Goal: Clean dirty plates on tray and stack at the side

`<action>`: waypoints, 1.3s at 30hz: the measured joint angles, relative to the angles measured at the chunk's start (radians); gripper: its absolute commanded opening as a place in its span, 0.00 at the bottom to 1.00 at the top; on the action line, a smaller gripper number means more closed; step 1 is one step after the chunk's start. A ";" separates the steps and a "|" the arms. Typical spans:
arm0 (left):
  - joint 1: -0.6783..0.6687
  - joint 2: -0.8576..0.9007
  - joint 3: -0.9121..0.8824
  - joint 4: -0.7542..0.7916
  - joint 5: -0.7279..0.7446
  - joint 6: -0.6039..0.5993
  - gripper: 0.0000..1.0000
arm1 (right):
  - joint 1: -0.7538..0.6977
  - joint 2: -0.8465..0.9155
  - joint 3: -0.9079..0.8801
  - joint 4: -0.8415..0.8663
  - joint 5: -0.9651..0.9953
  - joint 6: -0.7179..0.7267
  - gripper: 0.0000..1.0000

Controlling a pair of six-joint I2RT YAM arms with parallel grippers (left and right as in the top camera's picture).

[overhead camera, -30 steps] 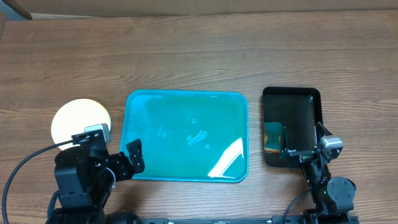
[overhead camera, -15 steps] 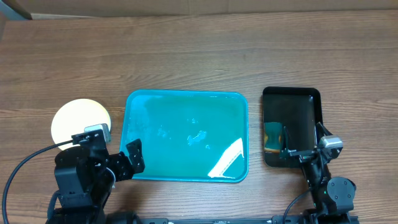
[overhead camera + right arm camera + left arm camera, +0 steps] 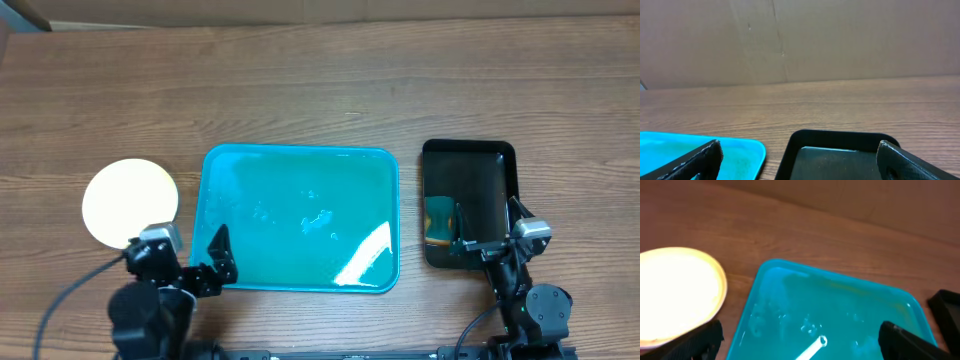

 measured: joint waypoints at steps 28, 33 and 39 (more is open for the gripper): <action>-0.040 -0.190 -0.508 0.652 0.083 0.152 1.00 | 0.000 0.000 0.000 -0.001 0.000 0.000 1.00; -0.040 -0.190 -0.508 0.652 0.083 0.155 1.00 | 0.000 0.000 0.000 0.000 0.000 0.000 1.00; -0.040 -0.190 -0.508 0.652 0.083 0.155 1.00 | 0.000 0.000 0.000 0.000 0.000 0.000 1.00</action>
